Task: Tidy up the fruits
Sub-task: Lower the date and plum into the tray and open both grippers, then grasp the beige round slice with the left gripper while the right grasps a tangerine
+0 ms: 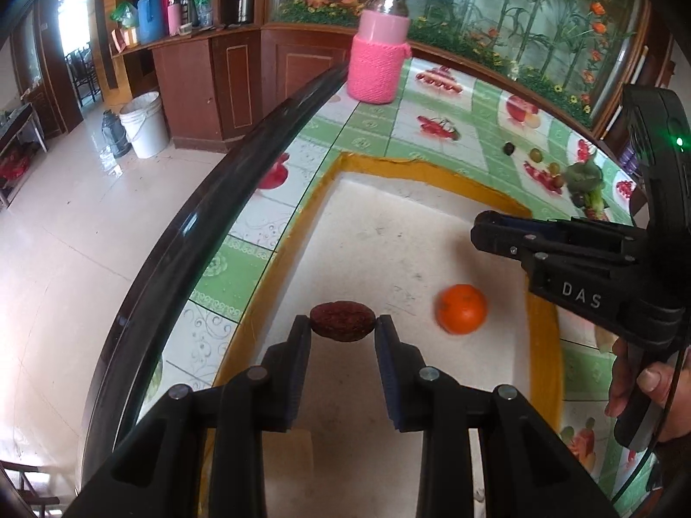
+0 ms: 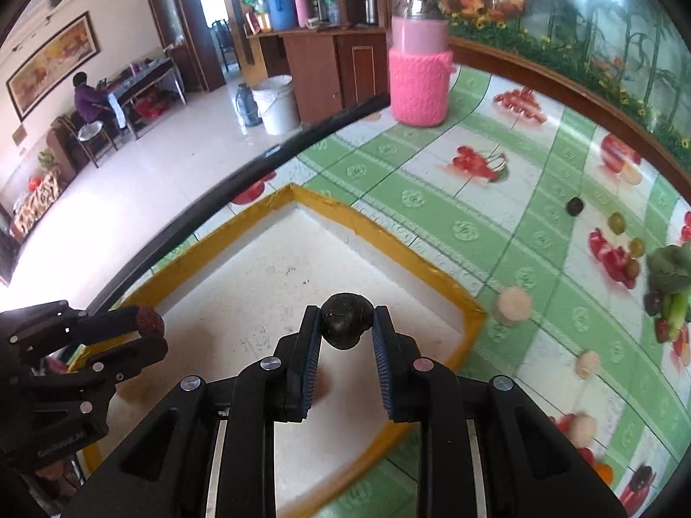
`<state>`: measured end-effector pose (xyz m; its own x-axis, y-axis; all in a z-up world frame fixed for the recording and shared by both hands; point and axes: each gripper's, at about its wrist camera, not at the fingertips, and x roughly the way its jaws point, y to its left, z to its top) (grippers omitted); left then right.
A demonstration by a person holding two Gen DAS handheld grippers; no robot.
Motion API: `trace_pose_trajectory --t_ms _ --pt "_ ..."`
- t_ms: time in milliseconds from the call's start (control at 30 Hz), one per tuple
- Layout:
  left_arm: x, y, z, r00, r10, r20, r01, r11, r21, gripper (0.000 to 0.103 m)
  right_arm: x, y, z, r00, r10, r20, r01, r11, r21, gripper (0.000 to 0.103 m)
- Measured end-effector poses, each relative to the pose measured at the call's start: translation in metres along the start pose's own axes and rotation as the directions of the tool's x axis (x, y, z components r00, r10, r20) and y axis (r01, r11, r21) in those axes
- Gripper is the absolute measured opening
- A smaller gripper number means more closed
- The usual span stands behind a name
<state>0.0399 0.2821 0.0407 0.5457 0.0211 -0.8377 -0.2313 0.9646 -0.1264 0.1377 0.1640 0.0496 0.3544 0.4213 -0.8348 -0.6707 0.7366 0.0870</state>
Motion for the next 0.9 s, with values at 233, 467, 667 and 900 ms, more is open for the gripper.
trace_pose_trajectory --t_ms 233,467,667,900 --pt "0.024 0.001 0.002 0.999 0.007 -0.046 -0.008 1.0 -0.01 0.033 0.027 -0.003 0.001 0.998 -0.021 -0.063 0.019 0.999 -0.028 0.023" --pt "0.032 -0.004 0.002 0.997 0.02 -0.076 -0.019 1.0 0.012 0.036 0.031 0.001 -0.003 0.996 -0.046 -0.075 0.041 0.997 -0.072 0.026" --pt "0.02 -0.009 -0.001 0.996 0.079 -0.049 -0.078 0.997 0.029 0.067 0.012 -0.004 -0.012 0.998 -0.05 -0.048 0.048 0.998 -0.042 0.032" --pt "-0.013 -0.009 -0.011 0.988 0.154 0.014 -0.155 0.986 0.063 0.076 -0.041 -0.008 -0.033 0.997 -0.069 0.039 0.069 0.998 -0.005 0.036"
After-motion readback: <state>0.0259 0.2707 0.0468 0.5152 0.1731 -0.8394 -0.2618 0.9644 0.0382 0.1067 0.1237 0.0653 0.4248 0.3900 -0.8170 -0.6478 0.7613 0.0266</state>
